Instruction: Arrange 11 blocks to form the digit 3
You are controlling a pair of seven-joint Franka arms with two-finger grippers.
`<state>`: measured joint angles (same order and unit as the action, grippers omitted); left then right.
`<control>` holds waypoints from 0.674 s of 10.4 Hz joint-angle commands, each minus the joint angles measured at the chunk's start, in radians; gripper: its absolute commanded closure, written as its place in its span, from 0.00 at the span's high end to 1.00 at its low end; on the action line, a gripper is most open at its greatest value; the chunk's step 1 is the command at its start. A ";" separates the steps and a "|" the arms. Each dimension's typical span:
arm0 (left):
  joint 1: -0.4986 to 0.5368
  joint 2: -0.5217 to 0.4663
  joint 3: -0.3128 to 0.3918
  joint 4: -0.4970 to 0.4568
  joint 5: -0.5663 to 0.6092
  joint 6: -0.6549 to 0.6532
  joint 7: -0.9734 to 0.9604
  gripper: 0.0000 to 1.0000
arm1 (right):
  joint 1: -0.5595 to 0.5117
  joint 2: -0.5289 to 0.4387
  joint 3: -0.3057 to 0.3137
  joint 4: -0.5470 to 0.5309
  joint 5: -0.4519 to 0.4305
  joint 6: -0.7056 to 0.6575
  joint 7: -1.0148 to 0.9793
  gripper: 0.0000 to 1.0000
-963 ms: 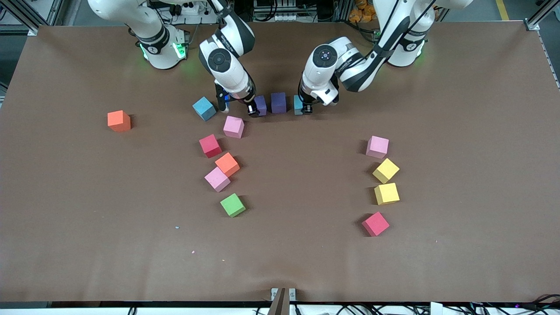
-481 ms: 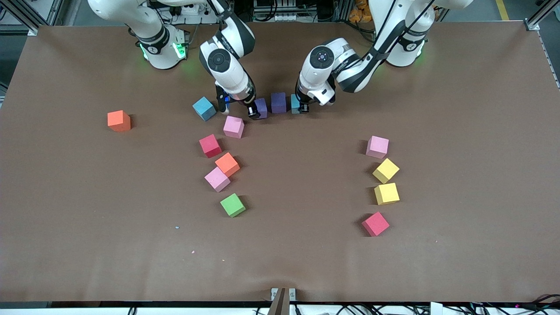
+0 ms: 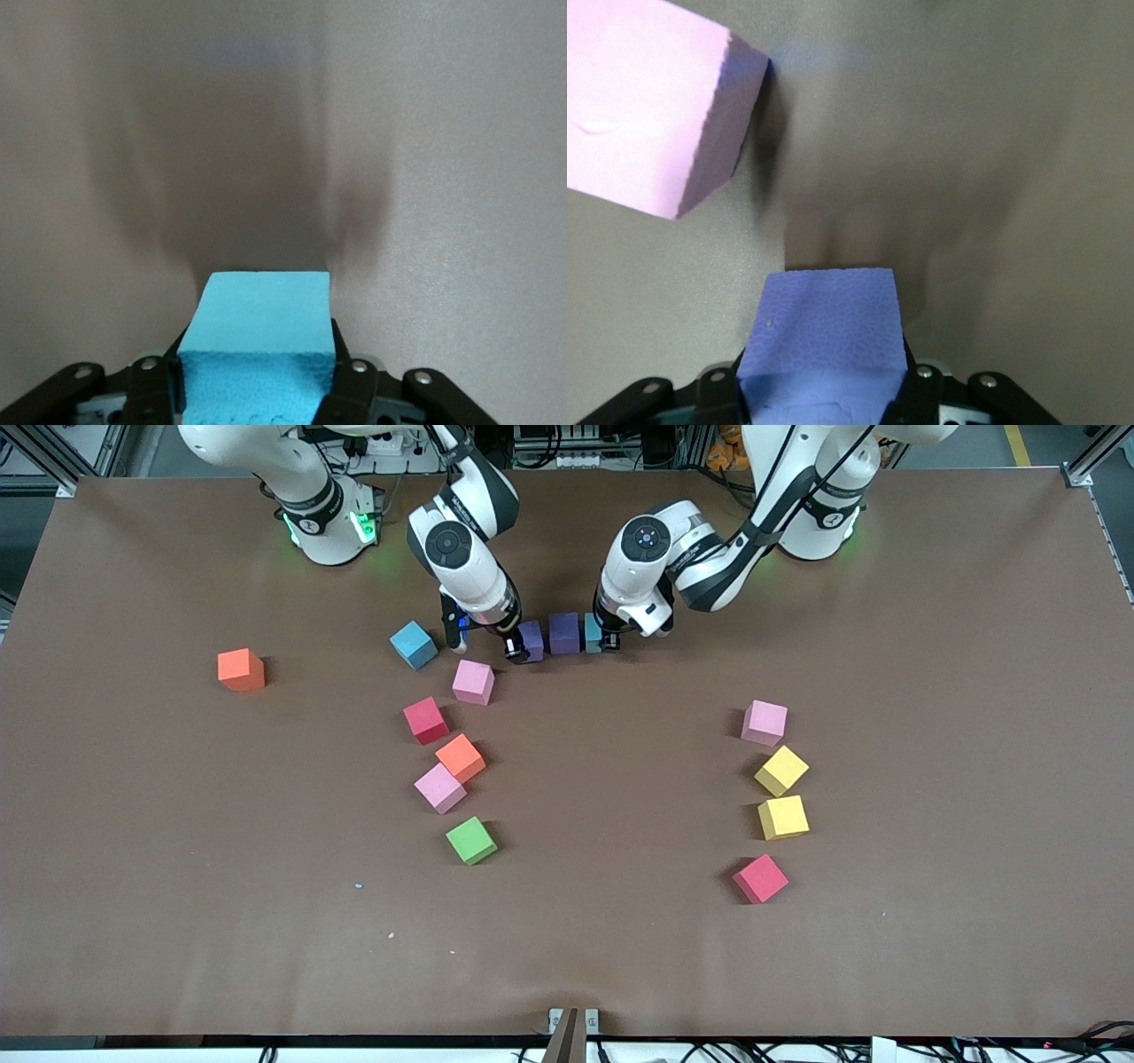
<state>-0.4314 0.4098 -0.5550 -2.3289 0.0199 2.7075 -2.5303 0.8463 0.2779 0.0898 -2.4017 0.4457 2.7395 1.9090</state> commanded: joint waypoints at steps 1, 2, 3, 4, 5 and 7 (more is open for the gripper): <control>-0.013 0.053 0.003 0.010 -0.005 0.012 0.024 0.00 | 0.007 0.001 -0.005 0.006 0.011 -0.011 -0.022 0.00; -0.015 0.058 0.003 0.011 -0.005 0.012 0.024 0.00 | 0.004 -0.002 -0.005 0.004 0.013 -0.003 -0.010 0.00; -0.017 0.066 0.003 0.014 -0.005 0.012 0.027 0.00 | 0.013 -0.005 -0.004 0.009 0.016 0.005 0.005 0.00; -0.026 0.069 0.003 0.019 -0.005 0.012 0.033 0.00 | 0.017 -0.009 -0.004 0.010 0.016 0.008 0.031 0.00; -0.029 0.073 0.003 0.019 -0.005 0.012 0.035 0.00 | 0.025 -0.002 -0.004 0.010 0.016 0.026 0.033 0.00; -0.041 0.073 0.003 0.020 -0.006 0.012 0.033 0.00 | 0.023 0.003 -0.004 0.009 0.022 0.039 0.041 0.00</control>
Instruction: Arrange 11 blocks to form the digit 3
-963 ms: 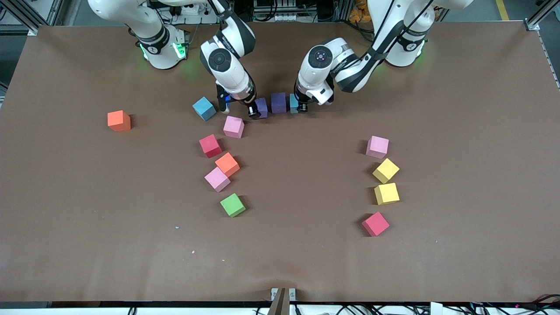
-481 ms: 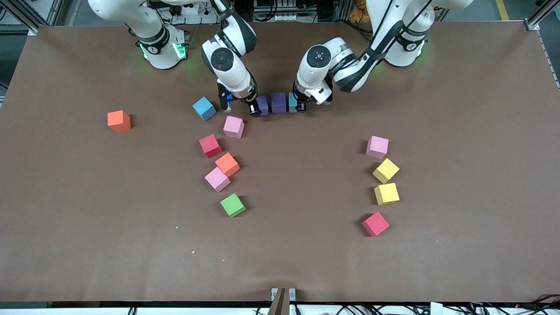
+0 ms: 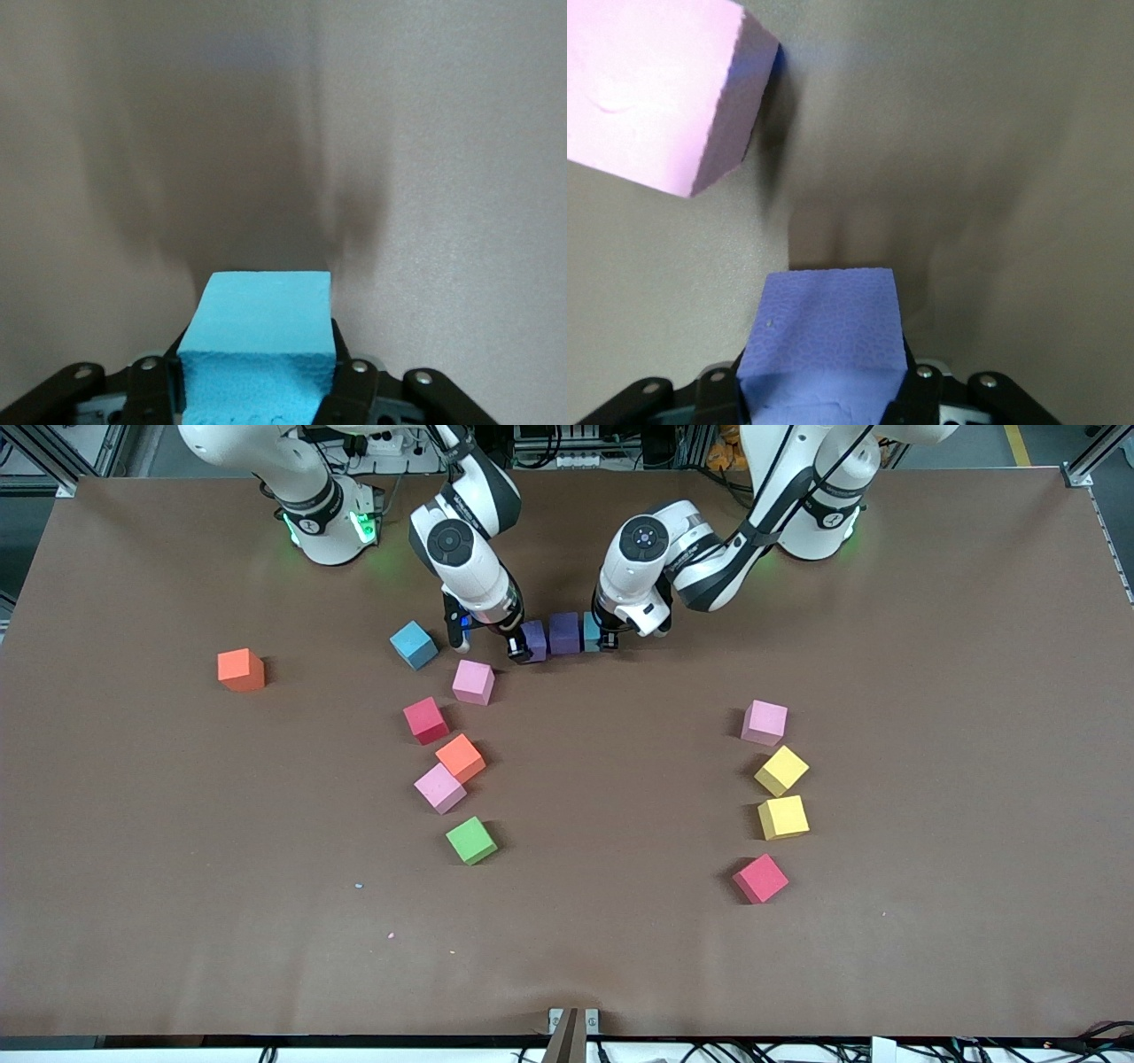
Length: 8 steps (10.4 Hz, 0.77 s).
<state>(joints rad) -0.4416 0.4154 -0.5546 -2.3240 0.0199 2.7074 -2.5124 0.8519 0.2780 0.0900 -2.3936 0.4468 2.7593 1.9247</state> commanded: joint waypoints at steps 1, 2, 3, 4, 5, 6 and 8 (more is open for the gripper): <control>-0.031 0.068 0.002 0.015 -0.006 0.012 0.011 0.00 | 0.019 0.004 -0.004 0.001 0.027 0.020 0.045 0.00; -0.032 0.069 0.002 0.015 -0.006 0.014 0.009 0.00 | 0.016 0.003 -0.004 0.001 0.035 0.014 0.048 0.00; -0.032 0.074 0.002 0.015 -0.006 0.015 0.009 0.00 | 0.018 0.004 -0.004 -0.001 0.056 0.013 0.048 0.00; -0.031 0.075 0.002 0.017 -0.006 0.023 0.009 0.00 | 0.016 0.004 -0.004 -0.004 0.058 0.008 0.048 0.00; -0.031 0.080 0.002 0.018 -0.006 0.025 0.010 0.00 | 0.015 0.006 -0.004 -0.004 0.070 0.008 0.048 0.00; -0.029 0.082 0.002 0.018 -0.006 0.026 0.012 0.00 | 0.016 0.010 -0.004 -0.004 0.116 0.009 0.048 0.00; -0.029 0.103 0.002 0.040 -0.008 0.037 0.014 0.00 | 0.016 0.012 -0.004 -0.006 0.130 0.005 0.048 0.00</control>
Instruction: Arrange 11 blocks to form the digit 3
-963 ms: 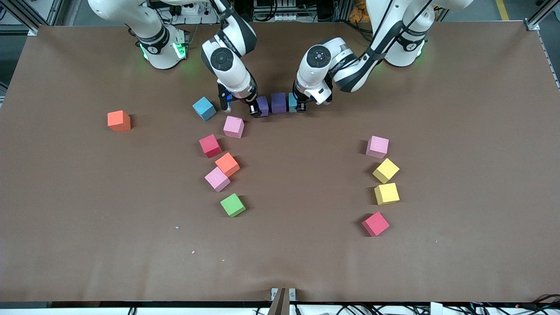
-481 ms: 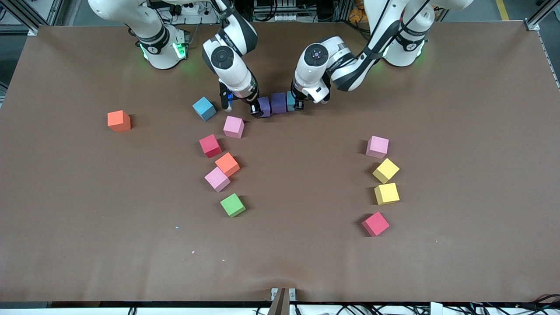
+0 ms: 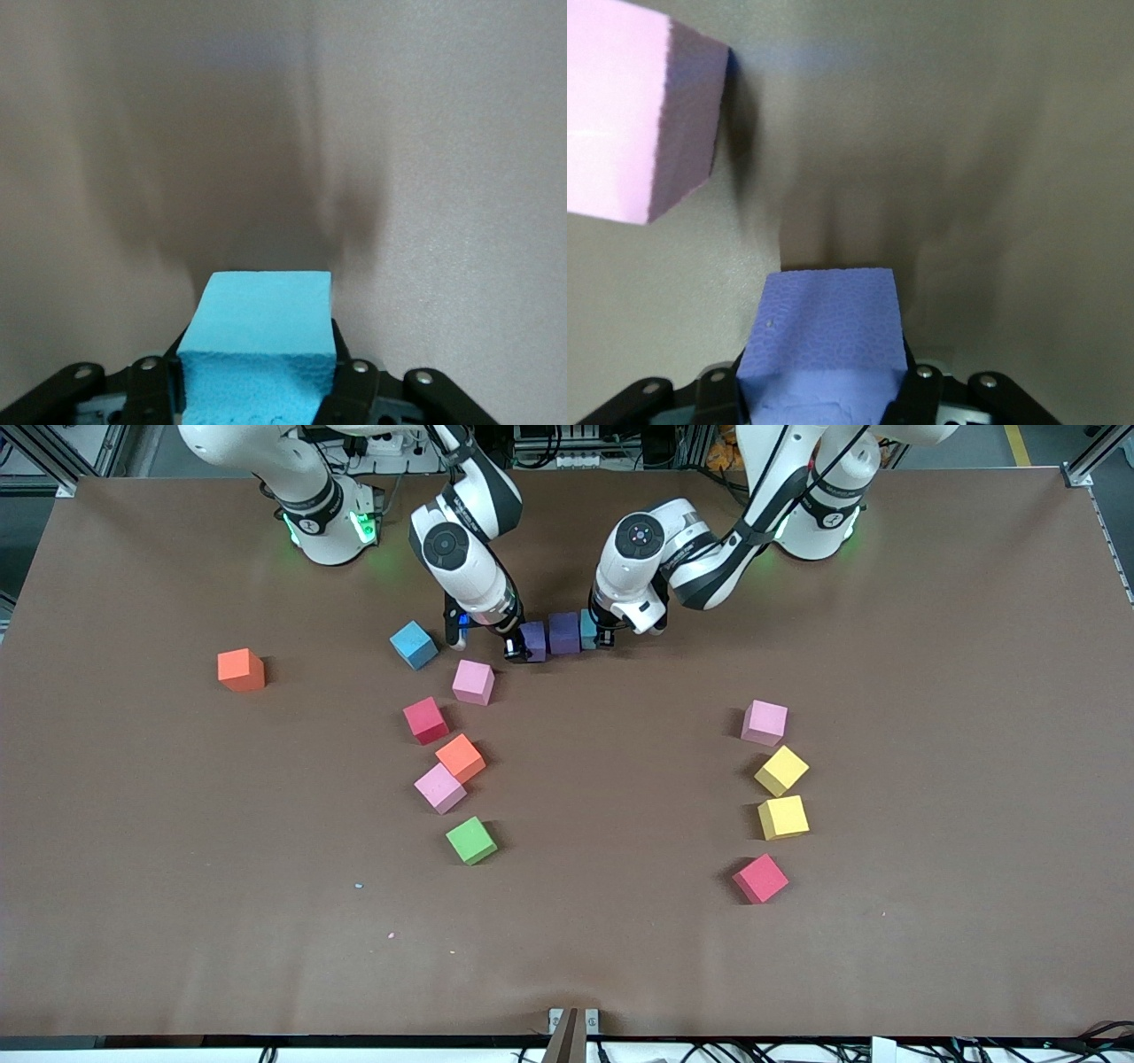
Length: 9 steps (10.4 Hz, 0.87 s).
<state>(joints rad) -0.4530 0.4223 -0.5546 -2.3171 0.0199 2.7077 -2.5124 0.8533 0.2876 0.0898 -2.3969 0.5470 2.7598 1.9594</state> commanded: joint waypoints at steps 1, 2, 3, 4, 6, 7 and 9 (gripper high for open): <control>-0.019 0.102 0.002 0.044 -0.008 0.037 0.012 0.00 | 0.016 0.002 -0.004 -0.002 0.043 0.004 0.013 0.00; -0.019 0.102 0.002 0.045 -0.008 0.037 0.012 0.00 | 0.016 0.005 -0.004 -0.002 0.050 0.006 0.013 0.00; -0.019 0.104 0.002 0.047 -0.006 0.037 0.013 0.00 | 0.018 0.011 -0.004 -0.002 0.050 0.008 0.013 0.00; -0.019 0.105 0.002 0.045 -0.006 0.038 0.014 0.00 | 0.021 0.012 -0.002 -0.001 0.051 0.011 0.013 0.00; -0.019 0.113 0.002 0.047 -0.006 0.038 0.014 0.00 | 0.045 0.018 -0.002 -0.001 0.068 0.017 0.013 0.00; -0.019 0.115 0.002 0.047 -0.006 0.038 0.012 0.00 | 0.058 0.022 -0.004 -0.001 0.082 0.018 0.012 0.00; -0.019 0.116 0.001 0.048 -0.006 0.038 0.012 0.00 | 0.067 0.024 -0.002 -0.001 0.088 0.017 0.013 0.00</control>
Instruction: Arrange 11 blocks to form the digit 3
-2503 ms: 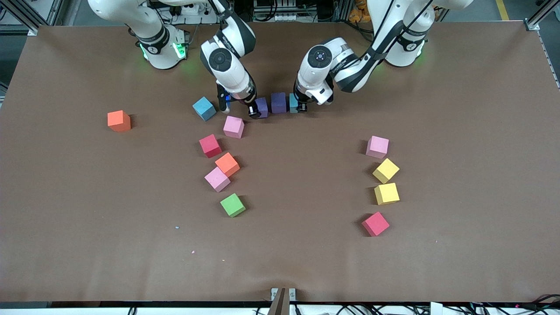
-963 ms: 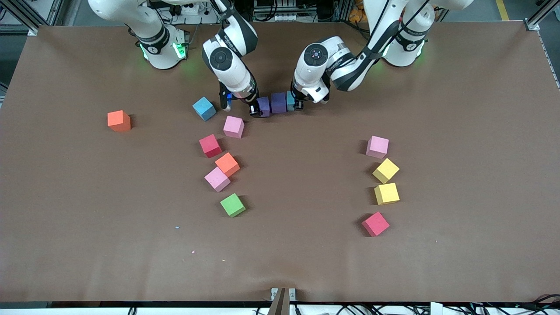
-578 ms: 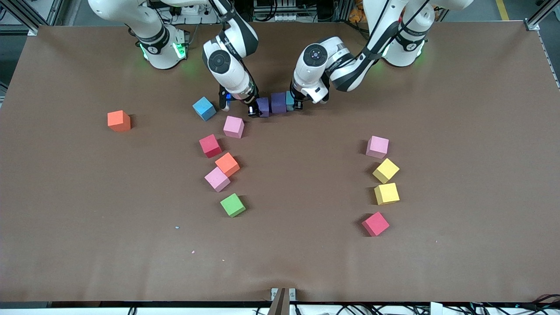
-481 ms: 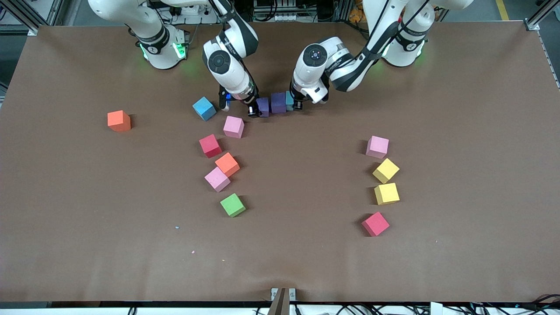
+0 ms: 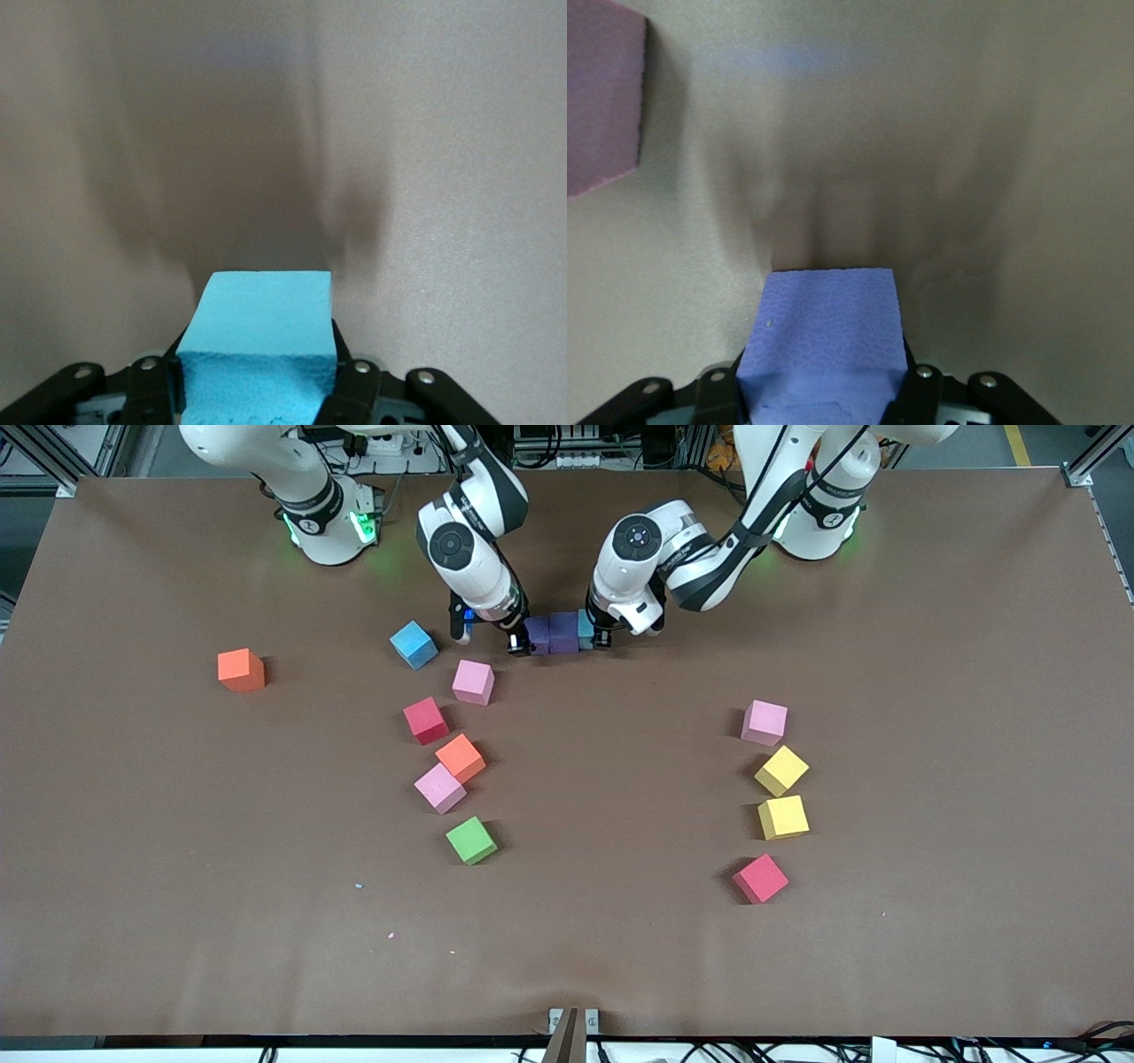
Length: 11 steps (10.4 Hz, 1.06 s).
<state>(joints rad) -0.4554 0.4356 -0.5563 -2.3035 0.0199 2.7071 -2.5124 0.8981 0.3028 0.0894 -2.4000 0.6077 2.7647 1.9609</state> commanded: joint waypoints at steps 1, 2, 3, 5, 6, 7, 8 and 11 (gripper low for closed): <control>-0.017 0.103 0.003 0.035 -0.005 0.039 0.012 0.00 | 0.045 0.007 -0.004 0.002 0.056 0.012 0.012 0.00; -0.017 0.103 0.001 0.033 -0.005 0.039 0.012 0.00 | 0.053 0.009 -0.004 0.002 0.073 0.013 0.012 0.00; -0.017 0.104 0.003 0.035 -0.005 0.039 0.014 0.00 | 0.053 0.012 -0.004 0.002 0.073 0.024 0.010 0.09; -0.025 0.117 0.001 0.038 -0.003 0.039 0.017 0.26 | 0.062 0.021 -0.004 0.002 0.073 0.026 0.013 1.00; -0.026 0.115 0.000 0.038 -0.002 0.039 0.032 0.99 | 0.067 0.021 -0.004 0.002 0.073 0.023 0.015 1.00; -0.023 0.106 -0.002 0.038 -0.002 0.039 0.035 1.00 | 0.065 0.019 -0.005 0.002 0.073 0.016 0.018 1.00; -0.019 0.085 -0.004 0.038 -0.002 0.034 0.035 1.00 | 0.064 0.013 -0.005 0.002 0.073 0.013 0.018 1.00; -0.011 -0.003 -0.017 0.035 -0.003 -0.028 0.032 1.00 | 0.055 -0.092 -0.017 0.004 0.070 -0.133 0.018 1.00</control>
<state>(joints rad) -0.4723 0.4968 -0.5607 -2.2670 0.0200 2.7292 -2.4918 0.9538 0.3019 0.0842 -2.3882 0.6530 2.7217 1.9718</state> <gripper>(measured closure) 0.000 0.000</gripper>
